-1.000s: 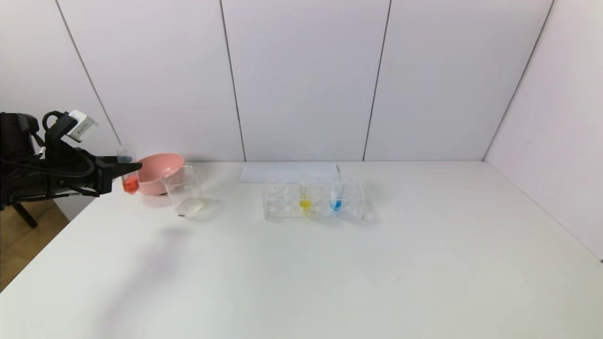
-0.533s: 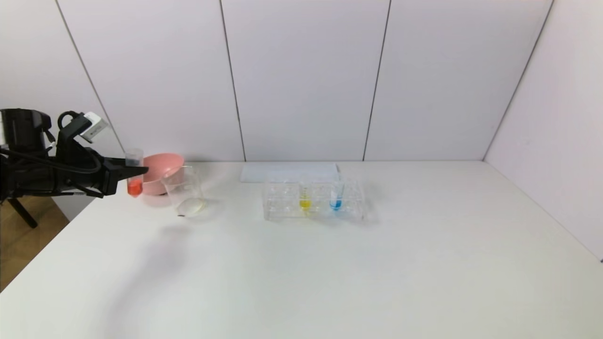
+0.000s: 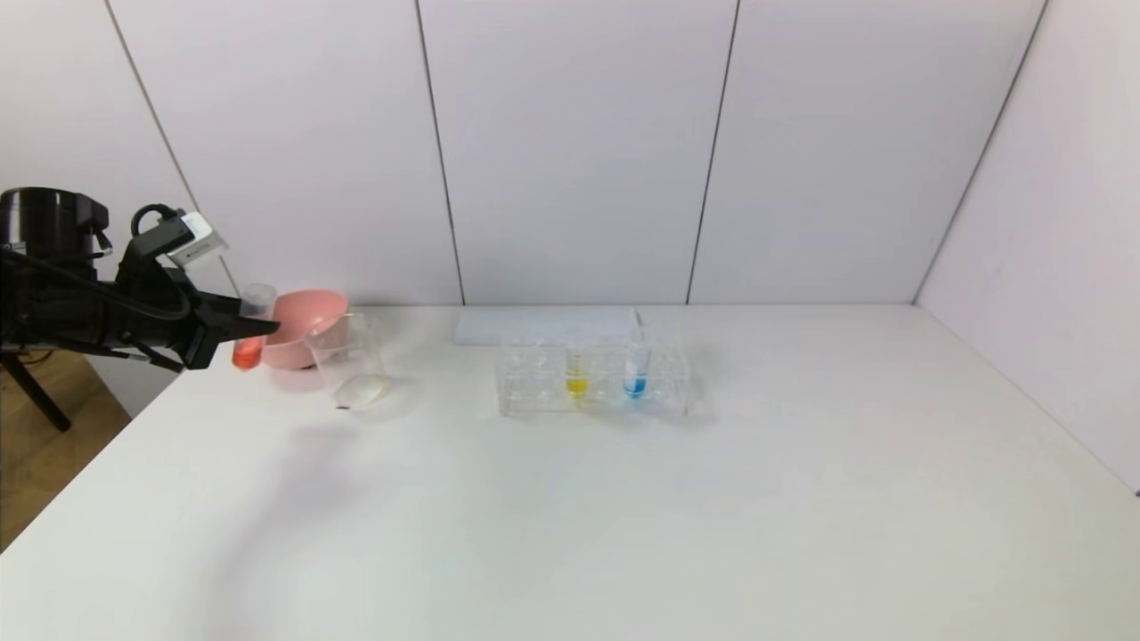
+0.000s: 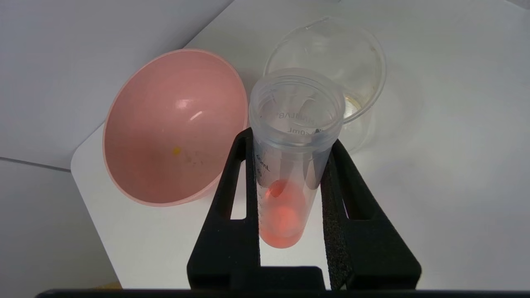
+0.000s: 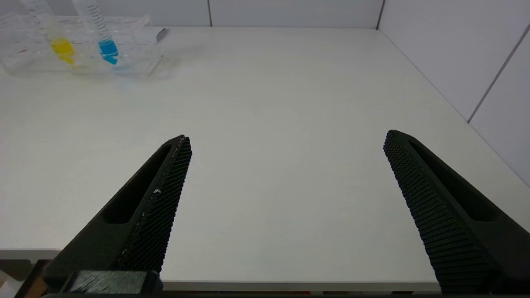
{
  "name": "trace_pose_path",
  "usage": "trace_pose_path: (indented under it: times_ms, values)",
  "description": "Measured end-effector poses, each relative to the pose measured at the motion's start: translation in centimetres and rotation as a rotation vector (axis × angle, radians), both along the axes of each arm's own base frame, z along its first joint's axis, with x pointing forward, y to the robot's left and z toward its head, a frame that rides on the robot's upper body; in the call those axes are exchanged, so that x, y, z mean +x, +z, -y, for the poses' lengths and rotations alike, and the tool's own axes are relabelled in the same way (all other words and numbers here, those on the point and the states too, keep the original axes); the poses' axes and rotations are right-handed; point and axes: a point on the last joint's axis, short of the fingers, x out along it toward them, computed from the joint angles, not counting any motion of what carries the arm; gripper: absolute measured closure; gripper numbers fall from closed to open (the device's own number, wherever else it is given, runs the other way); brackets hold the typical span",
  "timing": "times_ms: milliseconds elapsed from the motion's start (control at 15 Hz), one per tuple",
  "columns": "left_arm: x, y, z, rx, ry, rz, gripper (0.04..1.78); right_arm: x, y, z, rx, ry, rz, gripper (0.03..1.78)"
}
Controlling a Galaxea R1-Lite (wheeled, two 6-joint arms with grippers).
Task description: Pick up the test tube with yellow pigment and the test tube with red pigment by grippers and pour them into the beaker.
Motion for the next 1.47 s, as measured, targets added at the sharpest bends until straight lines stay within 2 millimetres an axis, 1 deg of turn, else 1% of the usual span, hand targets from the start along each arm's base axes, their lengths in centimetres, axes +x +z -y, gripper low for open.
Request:
trace_pose_path:
  times_ms: [267,667,867,1267,1467]
  values:
    - [0.3,0.2,-0.1,0.049,-0.022,-0.002,1.38,0.0,0.0,0.0,0.0,0.0,0.0,0.11]
    - [0.7,1.1,-0.3,0.135,-0.087,-0.014,1.38,0.0,0.0,0.0,0.0,0.0,0.0,0.11]
    - [1.0,1.6,-0.4,0.205,-0.104,0.0,1.38,0.0,0.0,0.0,0.0,0.0,0.0,0.11]
    - [1.2,2.1,-0.4,0.262,-0.146,0.0,1.38,0.0,0.0,0.0,0.0,0.0,0.0,0.11]
    - [1.3,2.8,-0.3,0.336,-0.179,-0.014,1.38,0.0,0.0,0.0,0.0,0.0,0.0,0.11]
